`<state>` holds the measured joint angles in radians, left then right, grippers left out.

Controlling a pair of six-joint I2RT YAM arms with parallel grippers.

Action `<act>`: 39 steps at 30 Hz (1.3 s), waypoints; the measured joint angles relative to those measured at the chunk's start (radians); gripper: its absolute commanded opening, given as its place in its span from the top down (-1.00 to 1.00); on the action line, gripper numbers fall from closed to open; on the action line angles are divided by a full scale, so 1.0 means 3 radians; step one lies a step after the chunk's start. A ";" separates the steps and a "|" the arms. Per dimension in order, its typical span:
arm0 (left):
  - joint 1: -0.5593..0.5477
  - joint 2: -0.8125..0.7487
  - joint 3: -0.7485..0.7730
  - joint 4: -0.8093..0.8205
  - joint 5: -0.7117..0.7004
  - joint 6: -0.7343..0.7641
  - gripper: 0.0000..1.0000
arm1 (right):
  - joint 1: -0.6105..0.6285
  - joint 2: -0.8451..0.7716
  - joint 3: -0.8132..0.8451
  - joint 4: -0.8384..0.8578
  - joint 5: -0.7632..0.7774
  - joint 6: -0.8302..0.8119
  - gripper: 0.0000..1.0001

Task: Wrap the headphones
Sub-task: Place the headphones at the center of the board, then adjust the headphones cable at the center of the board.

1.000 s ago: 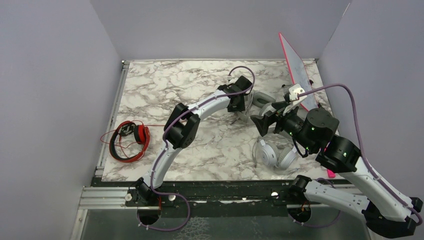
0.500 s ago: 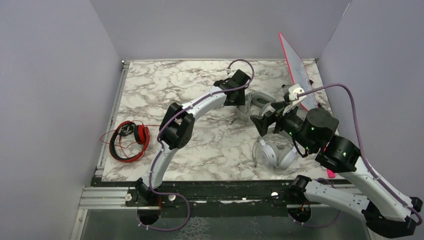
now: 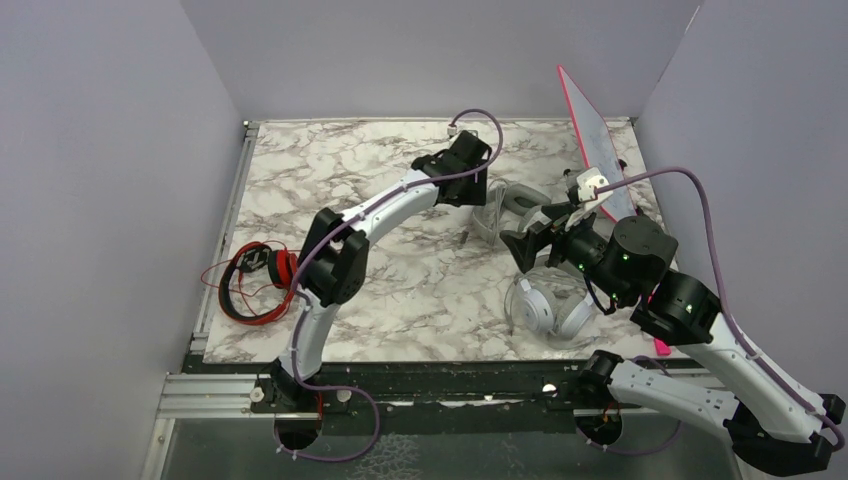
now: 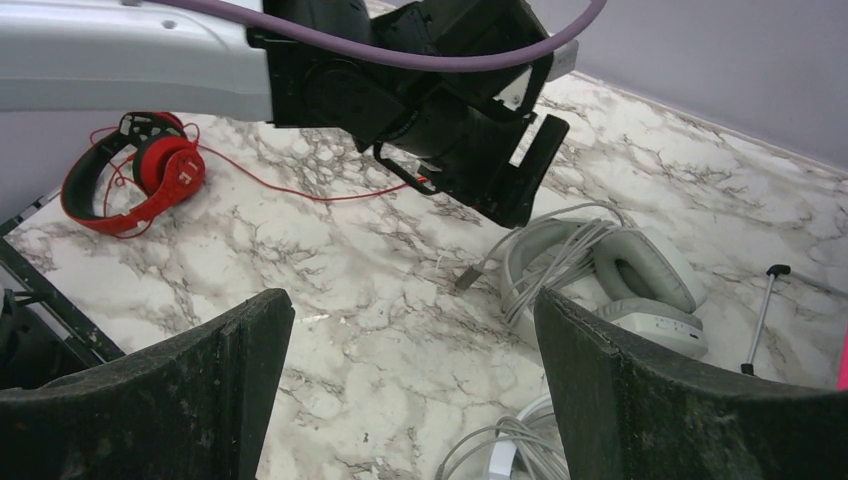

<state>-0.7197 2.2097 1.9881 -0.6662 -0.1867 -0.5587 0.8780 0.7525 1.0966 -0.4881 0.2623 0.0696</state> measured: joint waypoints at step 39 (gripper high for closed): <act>-0.0210 -0.0108 -0.1043 0.0464 -0.0286 0.0304 -0.03 | 0.0000 0.0069 0.0000 0.0003 -0.0088 0.0001 -0.90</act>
<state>-0.7826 2.1773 1.6752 -0.5270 -0.2726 -0.4675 0.8780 0.7731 1.0966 -0.4873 0.2359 0.0700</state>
